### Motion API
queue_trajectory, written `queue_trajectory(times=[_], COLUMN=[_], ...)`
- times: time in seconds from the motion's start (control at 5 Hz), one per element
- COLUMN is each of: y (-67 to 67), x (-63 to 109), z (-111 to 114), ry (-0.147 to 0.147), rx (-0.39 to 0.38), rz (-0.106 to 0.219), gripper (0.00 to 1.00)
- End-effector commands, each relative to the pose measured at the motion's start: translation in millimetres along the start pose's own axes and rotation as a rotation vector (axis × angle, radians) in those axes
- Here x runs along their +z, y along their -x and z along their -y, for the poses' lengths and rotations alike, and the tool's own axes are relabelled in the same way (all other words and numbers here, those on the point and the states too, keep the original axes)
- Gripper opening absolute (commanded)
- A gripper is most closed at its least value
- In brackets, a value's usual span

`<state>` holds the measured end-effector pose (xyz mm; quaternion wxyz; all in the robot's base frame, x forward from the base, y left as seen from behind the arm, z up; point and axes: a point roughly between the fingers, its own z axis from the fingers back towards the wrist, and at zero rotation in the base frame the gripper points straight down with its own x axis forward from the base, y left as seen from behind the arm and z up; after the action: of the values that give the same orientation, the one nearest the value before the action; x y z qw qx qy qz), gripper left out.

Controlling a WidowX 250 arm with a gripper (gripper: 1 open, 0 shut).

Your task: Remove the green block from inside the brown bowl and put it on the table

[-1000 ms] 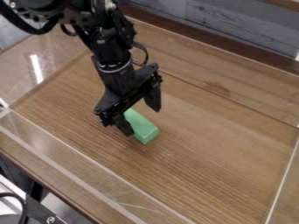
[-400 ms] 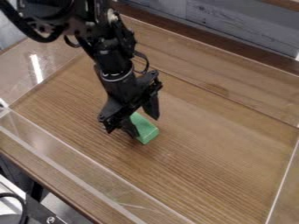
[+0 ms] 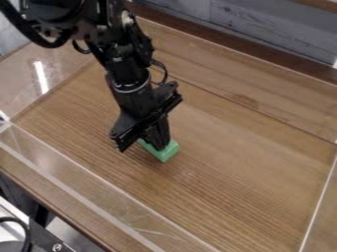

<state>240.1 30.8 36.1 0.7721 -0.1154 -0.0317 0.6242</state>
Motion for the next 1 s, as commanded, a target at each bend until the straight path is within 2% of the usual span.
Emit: queue_trajectory(times=[0.0,0.8], y=[1.7,5.8], x=[3.4,-2.7], z=[4.6,-1.2], ry=[0.003,-0.047], rx=[-0.006,0.056], rz=[0.001,-0.033], gripper=[0.00,0.00])
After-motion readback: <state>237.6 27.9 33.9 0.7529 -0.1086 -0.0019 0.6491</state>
